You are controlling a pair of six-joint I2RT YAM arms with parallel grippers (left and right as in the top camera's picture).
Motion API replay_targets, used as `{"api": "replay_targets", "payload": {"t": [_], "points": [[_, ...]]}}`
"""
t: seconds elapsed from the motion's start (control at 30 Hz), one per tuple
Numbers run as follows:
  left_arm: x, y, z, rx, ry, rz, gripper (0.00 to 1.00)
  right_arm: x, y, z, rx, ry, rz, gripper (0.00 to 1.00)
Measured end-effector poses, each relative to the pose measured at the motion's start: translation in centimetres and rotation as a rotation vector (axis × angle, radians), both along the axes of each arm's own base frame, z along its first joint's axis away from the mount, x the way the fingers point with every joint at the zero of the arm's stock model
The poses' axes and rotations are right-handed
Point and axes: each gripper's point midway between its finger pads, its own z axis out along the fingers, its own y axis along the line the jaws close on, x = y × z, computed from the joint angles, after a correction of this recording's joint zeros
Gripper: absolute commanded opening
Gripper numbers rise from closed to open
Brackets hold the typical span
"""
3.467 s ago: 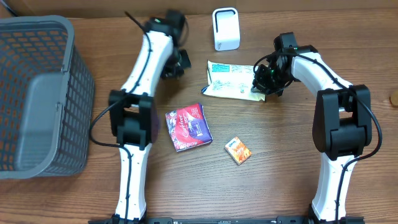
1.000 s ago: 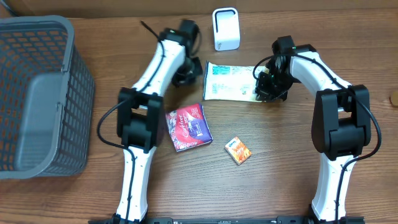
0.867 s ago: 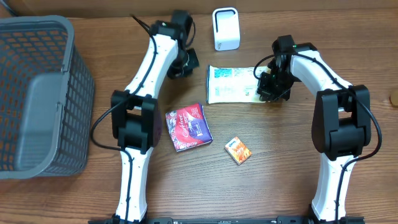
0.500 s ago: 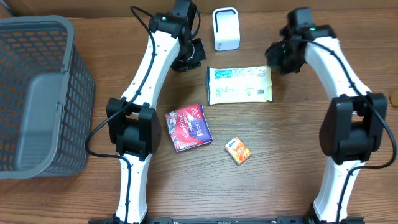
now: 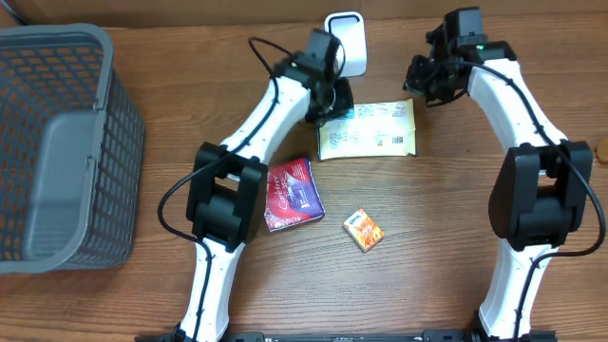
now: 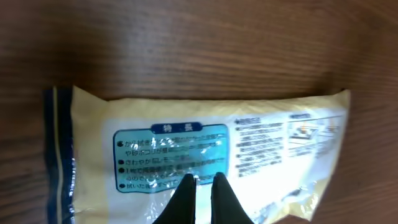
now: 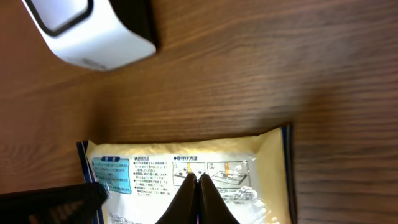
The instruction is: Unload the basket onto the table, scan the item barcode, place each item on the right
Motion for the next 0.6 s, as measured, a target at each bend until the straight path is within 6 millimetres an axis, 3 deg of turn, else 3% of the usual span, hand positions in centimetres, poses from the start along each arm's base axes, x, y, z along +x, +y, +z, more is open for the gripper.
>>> {"api": "replay_targets", "payload": {"t": [0.13, 0.27, 0.6], "points": [[-0.9, 1.7, -2.1, 0.051, 0.055, 0.062, 0.04, -0.7, 0.1, -2.7, -0.004, 0.06, 0.004, 0.04], [-2.2, 4.7, -3.3, 0.163, 0.127, 0.121, 0.04, -2.3, -0.4, -6.0, -0.031, 0.163, -0.004, 0.04], [-4.2, 13.4, -4.2, 0.353, 0.276, 0.261, 0.04, -6.0, -2.1, -7.2, -0.125, 0.322, -0.024, 0.04]]}}
